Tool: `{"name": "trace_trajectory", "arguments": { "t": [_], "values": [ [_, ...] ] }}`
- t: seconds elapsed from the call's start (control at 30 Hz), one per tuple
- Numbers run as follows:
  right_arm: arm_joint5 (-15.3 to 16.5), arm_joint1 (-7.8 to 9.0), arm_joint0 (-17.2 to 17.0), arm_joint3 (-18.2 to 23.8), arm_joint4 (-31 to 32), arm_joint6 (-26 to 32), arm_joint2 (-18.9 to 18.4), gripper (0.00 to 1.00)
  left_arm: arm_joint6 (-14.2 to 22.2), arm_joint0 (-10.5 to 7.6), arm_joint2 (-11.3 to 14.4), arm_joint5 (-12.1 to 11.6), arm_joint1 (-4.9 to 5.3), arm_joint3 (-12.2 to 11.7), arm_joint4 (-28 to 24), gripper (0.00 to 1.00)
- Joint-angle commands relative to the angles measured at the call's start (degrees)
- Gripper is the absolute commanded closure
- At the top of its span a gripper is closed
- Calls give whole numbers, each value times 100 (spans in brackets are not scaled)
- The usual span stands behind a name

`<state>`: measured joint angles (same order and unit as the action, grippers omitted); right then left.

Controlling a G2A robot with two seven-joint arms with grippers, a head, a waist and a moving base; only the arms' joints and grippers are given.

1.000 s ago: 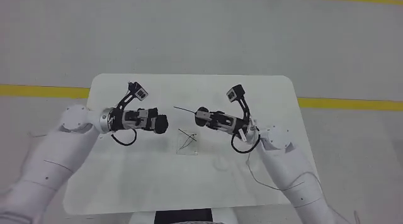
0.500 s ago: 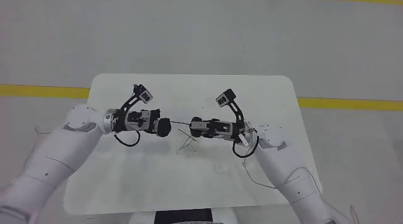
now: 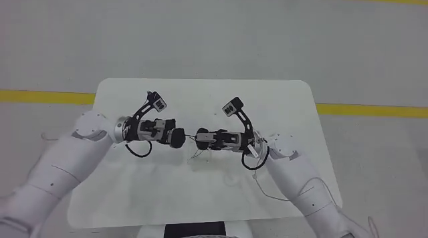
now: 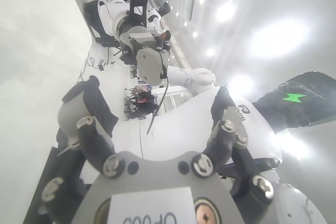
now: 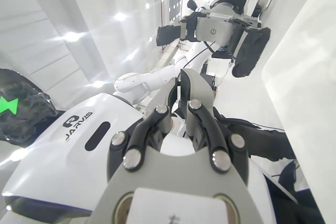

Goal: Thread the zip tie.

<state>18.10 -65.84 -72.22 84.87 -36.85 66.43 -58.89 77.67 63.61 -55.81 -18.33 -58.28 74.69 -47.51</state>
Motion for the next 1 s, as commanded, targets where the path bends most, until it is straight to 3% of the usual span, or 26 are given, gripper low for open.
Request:
{"name": "trace_trajectory", "arguments": {
  "t": [0.0,0.23,0.93,0.97],
  "values": [
    [-38,0,-35,75,89,-163,5,100,-2,31,-11,31,9,46,35,0],
    [-113,-1,-74,162,266,-224,65,100,115,46,78,113,-3,144,59,0],
    [-34,-46,31,30,106,-21,178,100,197,-58,206,142,-59,13,-57,0],
    [-42,-50,46,13,116,-19,195,100,197,-62,208,140,-60,12,-59,4]
  ]
}}
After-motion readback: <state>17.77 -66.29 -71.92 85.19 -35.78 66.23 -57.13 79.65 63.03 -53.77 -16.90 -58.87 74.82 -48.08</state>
